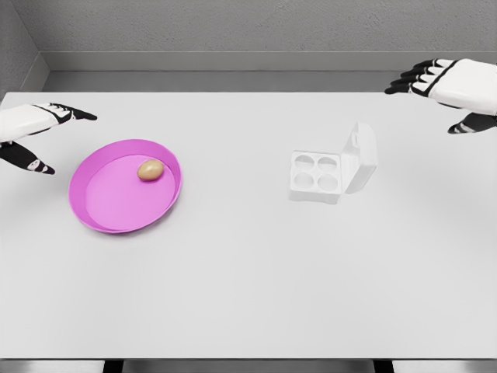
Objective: Pack egg into the box and close the box lid
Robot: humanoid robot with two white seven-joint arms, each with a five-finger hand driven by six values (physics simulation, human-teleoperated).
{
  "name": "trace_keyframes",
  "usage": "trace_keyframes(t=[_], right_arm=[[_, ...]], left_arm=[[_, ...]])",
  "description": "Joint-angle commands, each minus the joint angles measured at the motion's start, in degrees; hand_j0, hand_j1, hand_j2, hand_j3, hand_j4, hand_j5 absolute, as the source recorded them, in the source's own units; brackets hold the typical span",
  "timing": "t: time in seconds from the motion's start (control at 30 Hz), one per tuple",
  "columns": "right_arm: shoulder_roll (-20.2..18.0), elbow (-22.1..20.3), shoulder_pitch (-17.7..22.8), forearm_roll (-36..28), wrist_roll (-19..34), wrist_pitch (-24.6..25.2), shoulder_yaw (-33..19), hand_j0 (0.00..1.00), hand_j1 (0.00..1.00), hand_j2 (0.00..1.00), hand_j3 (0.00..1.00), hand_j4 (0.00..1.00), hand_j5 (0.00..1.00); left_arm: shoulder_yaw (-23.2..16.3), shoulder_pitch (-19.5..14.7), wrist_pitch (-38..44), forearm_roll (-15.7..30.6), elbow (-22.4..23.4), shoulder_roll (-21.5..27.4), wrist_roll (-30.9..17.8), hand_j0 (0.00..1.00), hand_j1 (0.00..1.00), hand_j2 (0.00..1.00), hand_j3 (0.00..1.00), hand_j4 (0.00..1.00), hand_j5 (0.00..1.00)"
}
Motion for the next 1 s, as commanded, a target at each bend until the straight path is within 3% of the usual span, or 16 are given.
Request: trace_keyframes(t=[0.0, 0.07, 0.13, 0.17, 0.27, 0.37, 0.43, 0.57, 0.97], right_arm=[[0.4, 0.0, 0.0, -0.2, 0.0, 0.2, 0.3, 1.0, 1.0, 1.0, 1.0, 1.0, 1.0], [0.3, 0.0, 0.0, -0.3, 0.0, 0.2, 0.2, 1.0, 1.0, 1.0, 1.0, 1.0, 1.0], [-0.5, -0.1, 0.7, -0.3, 0.0, 0.2, -0.3, 1.0, 1.0, 1.0, 1.0, 1.0, 1.0], [-2.8, 0.0, 1.6, -0.4, 0.0, 0.2, -0.7, 1.0, 1.0, 1.0, 1.0, 1.0, 1.0], [-4.1, 0.1, 9.3, -0.6, 0.0, 0.2, -7.9, 1.0, 1.0, 1.0, 1.0, 1.0, 1.0], [-4.3, 0.1, 14.5, -0.6, 0.0, 0.2, -9.2, 1.0, 1.0, 1.0, 1.0, 1.0, 1.0], [-4.4, -0.4, 15.3, -0.5, 0.0, 0.2, -9.1, 1.0, 1.0, 1.0, 1.0, 1.0, 1.0], [-4.3, -2.0, 16.4, -0.4, 0.0, 0.2, -8.7, 1.0, 1.0, 1.0, 1.0, 1.0, 1.0], [-3.9, -3.2, 18.2, -0.3, 0.0, 0.2, -5.6, 1.0, 1.0, 1.0, 1.0, 1.0, 1.0]], left_arm=[[-0.2, 0.0, 0.1, 0.3, 0.0, -0.1, 0.0, 1.0, 1.0, 1.0, 1.0, 1.0, 1.0], [-0.6, 0.0, 0.1, 0.0, 0.0, -0.9, -0.1, 1.0, 1.0, 1.0, 1.0, 1.0, 1.0], [-1.5, -1.3, 0.1, -3.7, 0.2, -4.6, -0.1, 1.0, 1.0, 1.0, 1.0, 1.0, 1.0], [-3.6, -2.5, 0.1, -4.2, 0.2, -6.5, -0.1, 1.0, 1.0, 1.0, 1.0, 1.0, 1.0], [-6.4, -3.6, 0.1, -4.3, 0.2, -8.5, -0.1, 1.0, 1.0, 1.0, 1.0, 1.0, 1.0], [-6.4, -3.6, 0.1, -4.6, 0.3, -9.2, -0.1, 1.0, 1.0, 1.0, 1.0, 1.0, 1.0], [-7.0, -3.5, 0.1, -4.7, 0.7, -10.3, -0.1, 1.0, 1.0, 1.0, 1.0, 1.0, 1.0], [-7.0, -3.4, 0.1, -4.7, 5.9, -12.7, 0.0, 1.0, 1.0, 1.0, 1.0, 1.0, 1.0], [-9.3, -3.2, 0.1, -6.2, 5.6, -14.1, -0.2, 0.92, 0.92, 0.92, 0.92, 0.92, 0.92]])
